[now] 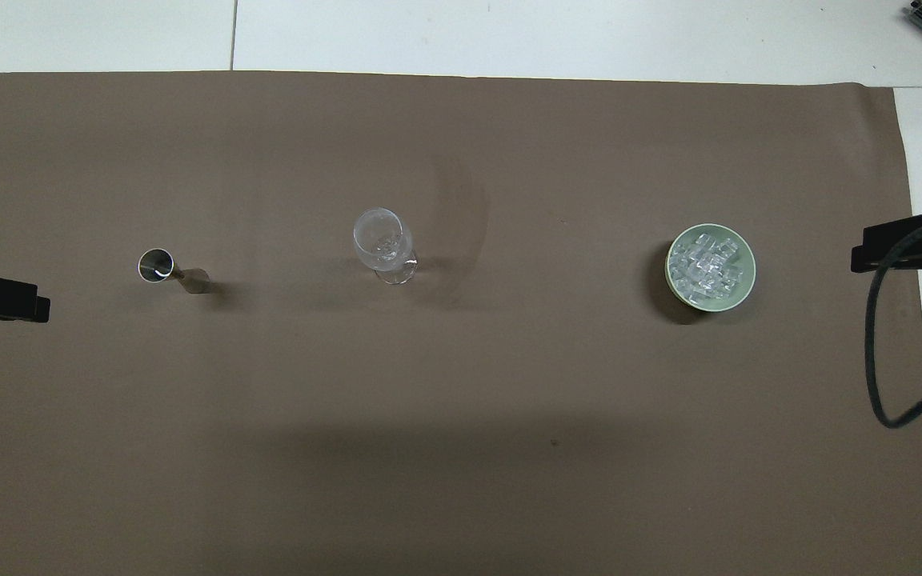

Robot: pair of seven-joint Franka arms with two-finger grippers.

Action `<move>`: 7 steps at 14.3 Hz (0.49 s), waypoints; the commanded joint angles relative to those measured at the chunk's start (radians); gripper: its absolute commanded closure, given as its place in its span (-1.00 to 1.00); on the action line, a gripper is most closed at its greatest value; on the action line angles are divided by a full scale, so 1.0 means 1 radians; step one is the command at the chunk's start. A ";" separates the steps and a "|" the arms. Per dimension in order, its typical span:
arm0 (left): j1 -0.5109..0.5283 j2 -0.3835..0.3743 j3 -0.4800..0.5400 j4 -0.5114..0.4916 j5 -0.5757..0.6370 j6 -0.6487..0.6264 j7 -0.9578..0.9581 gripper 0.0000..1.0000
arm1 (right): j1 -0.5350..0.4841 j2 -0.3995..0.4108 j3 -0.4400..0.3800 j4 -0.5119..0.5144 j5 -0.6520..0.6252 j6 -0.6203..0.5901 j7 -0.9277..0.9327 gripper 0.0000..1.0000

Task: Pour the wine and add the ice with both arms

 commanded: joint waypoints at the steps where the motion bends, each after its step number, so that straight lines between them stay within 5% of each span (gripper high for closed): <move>1: -0.009 -0.024 -0.002 -0.012 0.018 -0.015 0.016 -1.00 | -0.017 -0.019 0.006 -0.018 0.022 -0.005 -0.018 -1.00; 7: -0.003 -0.028 0.001 -0.014 0.008 -0.013 0.000 -1.00 | -0.017 -0.019 0.006 -0.018 0.022 -0.005 -0.018 -1.00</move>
